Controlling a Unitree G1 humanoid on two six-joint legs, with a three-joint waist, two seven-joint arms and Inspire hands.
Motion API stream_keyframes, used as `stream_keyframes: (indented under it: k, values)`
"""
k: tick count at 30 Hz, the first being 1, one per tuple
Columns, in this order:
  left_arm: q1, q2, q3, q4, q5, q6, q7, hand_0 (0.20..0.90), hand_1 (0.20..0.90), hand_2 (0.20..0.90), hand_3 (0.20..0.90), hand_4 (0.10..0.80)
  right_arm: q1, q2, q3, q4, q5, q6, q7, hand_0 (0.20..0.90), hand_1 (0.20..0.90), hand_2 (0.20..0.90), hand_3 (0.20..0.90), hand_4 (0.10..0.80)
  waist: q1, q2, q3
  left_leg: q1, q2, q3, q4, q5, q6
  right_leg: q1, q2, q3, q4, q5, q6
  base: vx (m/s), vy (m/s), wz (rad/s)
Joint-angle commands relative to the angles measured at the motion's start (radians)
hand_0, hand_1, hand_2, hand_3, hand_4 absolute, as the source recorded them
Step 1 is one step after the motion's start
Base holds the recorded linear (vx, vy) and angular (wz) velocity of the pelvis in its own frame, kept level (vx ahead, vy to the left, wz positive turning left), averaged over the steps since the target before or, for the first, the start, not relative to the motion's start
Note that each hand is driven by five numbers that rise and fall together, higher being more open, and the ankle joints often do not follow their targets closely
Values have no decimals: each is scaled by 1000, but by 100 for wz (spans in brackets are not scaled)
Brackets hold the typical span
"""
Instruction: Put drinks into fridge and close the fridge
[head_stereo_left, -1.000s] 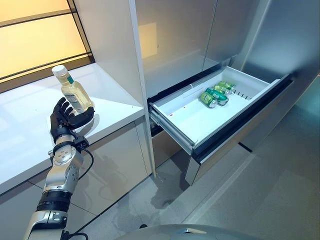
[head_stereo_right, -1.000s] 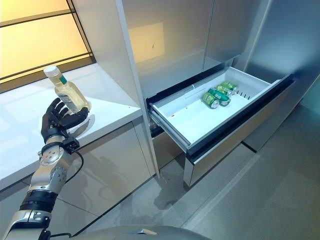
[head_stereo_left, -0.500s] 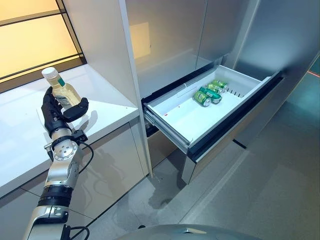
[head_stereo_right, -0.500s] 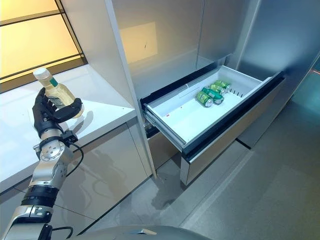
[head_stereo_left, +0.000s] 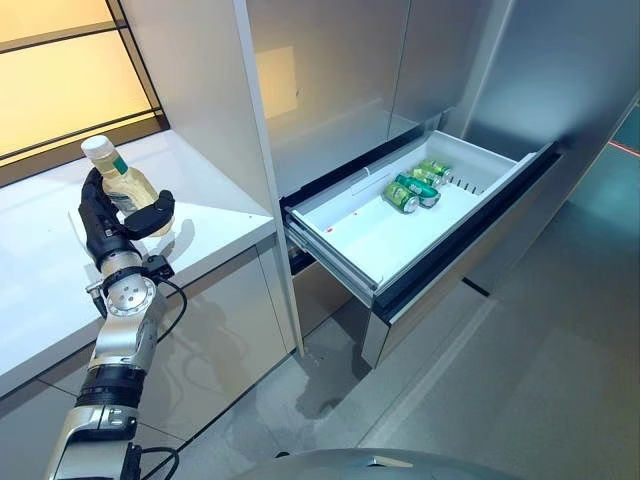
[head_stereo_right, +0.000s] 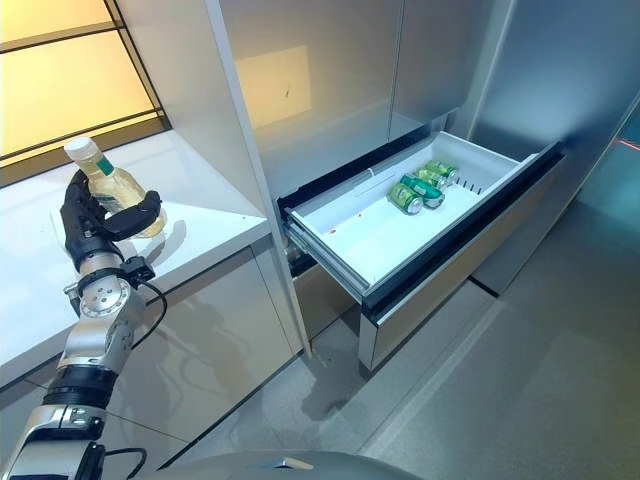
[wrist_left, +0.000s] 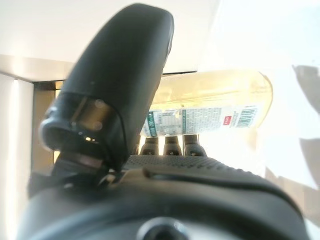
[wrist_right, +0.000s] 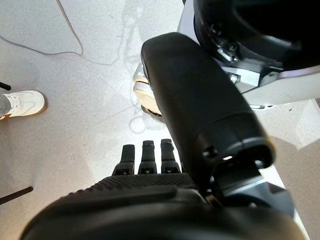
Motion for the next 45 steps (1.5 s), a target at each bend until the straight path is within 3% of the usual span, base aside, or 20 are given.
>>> stream_keyframes:
  k: [1, 22, 24, 26, 27, 45]
  values:
    - [-231, 106, 10, 45, 57, -114, -3, 900, 900, 900, 900, 800, -69, 4, 8, -16, 10, -38, 16, 900, 900, 900, 900, 800, -6, 15, -25, 73, -40, -15, 7, -193, 25, -79, -1, 56, 20, 20, 63, 15, 4, -3]
    - [-300, 113, 5, 155, 3, -172, 26, 900, 900, 900, 900, 800, -63, 1, 15, -13, 8, -44, 19, 900, 900, 900, 900, 800, -28, 16, -33, 77, -41, -5, 7, -197, 26, -83, 1, 73, 19, 23, 67, 10, 1, -3]
    - [-304, 110, 6, 159, 4, -182, 30, 829, 829, 829, 818, 718, -62, 1, 17, -12, 8, -45, 19, 900, 900, 900, 900, 800, -29, 16, -34, 78, -41, -4, 7, -198, 26, -84, 1, 73, 21, 23, 67, 0, 0, 0]
    - [-308, 112, 9, 158, 3, -192, 34, 359, 359, 359, 269, 169, -61, 0, 16, -12, 6, -47, 21, 900, 900, 900, 900, 800, -30, 15, -34, 78, -40, -3, 7, -199, 26, -85, 1, 73, 21, 22, 67, 0, 0, 0]
    - [-309, 112, 10, 160, 1, -196, 34, 300, 300, 300, 200, 100, -61, 0, 16, -12, 6, -48, 22, 900, 900, 900, 900, 800, -31, 16, -34, 78, -41, -3, 7, -199, 26, -85, 1, 73, 21, 23, 67, 0, 0, 0]
    - [-313, 110, 12, 144, 12, -239, 37, 300, 300, 300, 200, 100, -57, -4, 22, -7, -13, -64, 15, 900, 900, 900, 900, 800, -33, 16, -36, 77, -39, 2, 7, -199, 25, -87, -1, 72, 19, 25, 69, 0, 0, 0]
